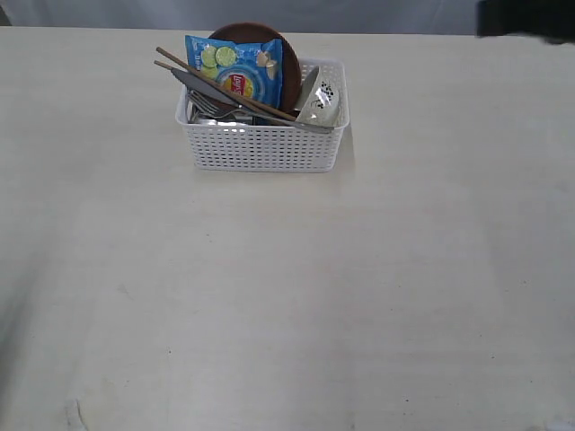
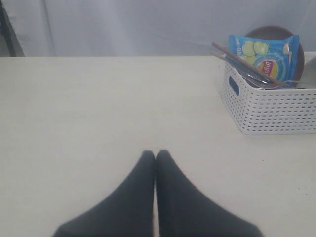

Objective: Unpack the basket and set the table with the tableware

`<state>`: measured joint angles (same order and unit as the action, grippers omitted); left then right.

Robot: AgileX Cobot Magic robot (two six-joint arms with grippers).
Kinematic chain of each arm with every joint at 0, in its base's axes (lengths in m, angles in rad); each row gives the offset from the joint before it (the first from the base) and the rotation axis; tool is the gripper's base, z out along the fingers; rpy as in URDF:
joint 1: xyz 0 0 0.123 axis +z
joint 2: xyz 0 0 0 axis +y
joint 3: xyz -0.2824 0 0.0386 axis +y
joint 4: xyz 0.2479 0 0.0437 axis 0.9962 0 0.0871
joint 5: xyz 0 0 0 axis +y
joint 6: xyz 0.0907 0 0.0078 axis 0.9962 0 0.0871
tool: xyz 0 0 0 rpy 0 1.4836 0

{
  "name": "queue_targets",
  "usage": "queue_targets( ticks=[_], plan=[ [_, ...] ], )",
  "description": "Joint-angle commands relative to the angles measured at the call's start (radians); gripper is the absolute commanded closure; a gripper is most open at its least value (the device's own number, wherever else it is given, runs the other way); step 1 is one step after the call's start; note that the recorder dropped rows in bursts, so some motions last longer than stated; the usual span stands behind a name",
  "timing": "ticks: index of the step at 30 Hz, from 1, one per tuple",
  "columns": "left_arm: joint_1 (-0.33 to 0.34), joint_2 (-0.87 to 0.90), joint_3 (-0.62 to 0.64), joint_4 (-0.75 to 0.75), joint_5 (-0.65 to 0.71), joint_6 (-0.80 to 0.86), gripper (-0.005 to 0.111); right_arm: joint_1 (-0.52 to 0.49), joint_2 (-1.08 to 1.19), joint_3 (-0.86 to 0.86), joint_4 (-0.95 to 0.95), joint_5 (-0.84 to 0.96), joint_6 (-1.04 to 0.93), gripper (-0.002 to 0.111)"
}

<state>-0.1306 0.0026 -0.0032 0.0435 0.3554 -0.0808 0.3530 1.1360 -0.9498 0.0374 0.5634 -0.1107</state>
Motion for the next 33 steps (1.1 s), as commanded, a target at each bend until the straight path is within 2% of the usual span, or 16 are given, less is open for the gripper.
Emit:
queue_targets(
  ticks=[1,7,12,16,21,23,29,33],
  plan=[
    [0.002,-0.003,0.003,0.009,-0.011,-0.004,0.107,0.097,0.234,-0.176,0.004,0.242,-0.018,0.109],
    [0.002,-0.003,0.003,0.009,-0.011,-0.004,0.107,0.14,0.414,-0.34,0.092,0.263,-0.018,0.109],
    [0.002,-0.003,0.003,0.009,-0.011,-0.004,0.107,0.14,0.498,-0.451,0.143,0.281,-0.117,0.109],
    [0.002,-0.003,0.003,0.009,-0.011,-0.004,0.107,0.14,0.609,-0.599,0.148,0.383,-0.158,0.109],
    [0.002,-0.003,0.003,0.009,-0.011,-0.004,0.107,0.143,0.788,-0.825,0.208,0.594,-0.237,0.109],
    [0.002,-0.003,0.003,0.009,-0.011,-0.004,0.107,0.16,0.853,-0.913,0.207,0.657,-0.256,0.109],
    [0.002,-0.003,0.003,0.009,-0.011,-0.004,0.107,0.251,1.018,-1.15,0.134,0.658,-0.346,0.109],
    [0.002,-0.003,0.003,0.009,-0.011,-0.004,0.107,0.298,1.095,-1.269,0.082,0.658,-0.304,0.109]
  ],
)
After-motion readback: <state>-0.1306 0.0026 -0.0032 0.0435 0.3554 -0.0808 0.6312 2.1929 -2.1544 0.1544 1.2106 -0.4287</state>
